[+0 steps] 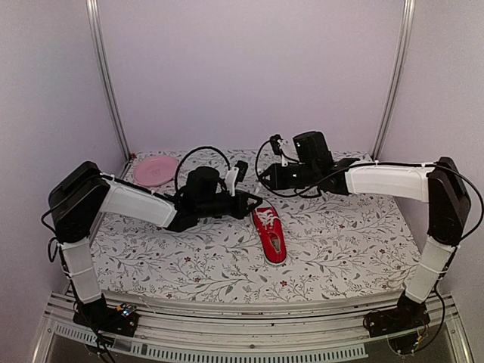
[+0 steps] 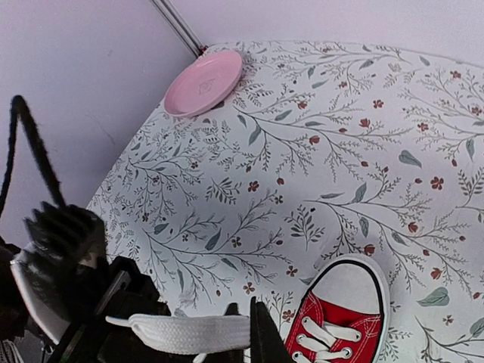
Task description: Tie the shoes
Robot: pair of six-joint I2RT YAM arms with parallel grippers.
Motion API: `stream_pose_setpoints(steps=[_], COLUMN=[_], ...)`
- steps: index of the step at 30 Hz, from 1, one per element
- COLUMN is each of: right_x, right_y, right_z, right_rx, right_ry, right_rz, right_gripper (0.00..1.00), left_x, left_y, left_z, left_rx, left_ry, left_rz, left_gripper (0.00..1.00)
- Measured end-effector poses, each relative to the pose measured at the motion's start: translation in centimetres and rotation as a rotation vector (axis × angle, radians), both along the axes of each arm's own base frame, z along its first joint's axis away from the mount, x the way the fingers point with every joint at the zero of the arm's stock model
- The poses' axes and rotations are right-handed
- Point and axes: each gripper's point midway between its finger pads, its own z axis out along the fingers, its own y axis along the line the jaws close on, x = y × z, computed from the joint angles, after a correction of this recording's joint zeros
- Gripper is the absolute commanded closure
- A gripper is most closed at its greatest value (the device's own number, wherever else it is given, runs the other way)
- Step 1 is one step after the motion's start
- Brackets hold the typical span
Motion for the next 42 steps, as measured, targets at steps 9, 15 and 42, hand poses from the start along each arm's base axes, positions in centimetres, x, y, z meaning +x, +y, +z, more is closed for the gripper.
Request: stream_pose_setpoints(steps=[9,15,42], right_x=[2.2,1.5,-6.5], right_y=[-1.0,-7.6,-22.3], right_z=[-5.3,-5.3,-17.3], right_rx=[-0.032,-0.078,-0.369], right_ry=[0.159,0.182,0.573], right_rz=[-0.039,-0.179,-0.712], right_gripper=[0.31,0.28,0.26], left_x=[1.1,1.4,1.5], left_y=[0.4,0.8,1.3], left_z=[-1.5,-2.3,-3.4], left_rx=[0.019,0.035,0.100], left_ry=[0.085,0.123,0.134], left_rz=[0.082,0.113,0.110], left_gripper=[1.00,1.00,1.00])
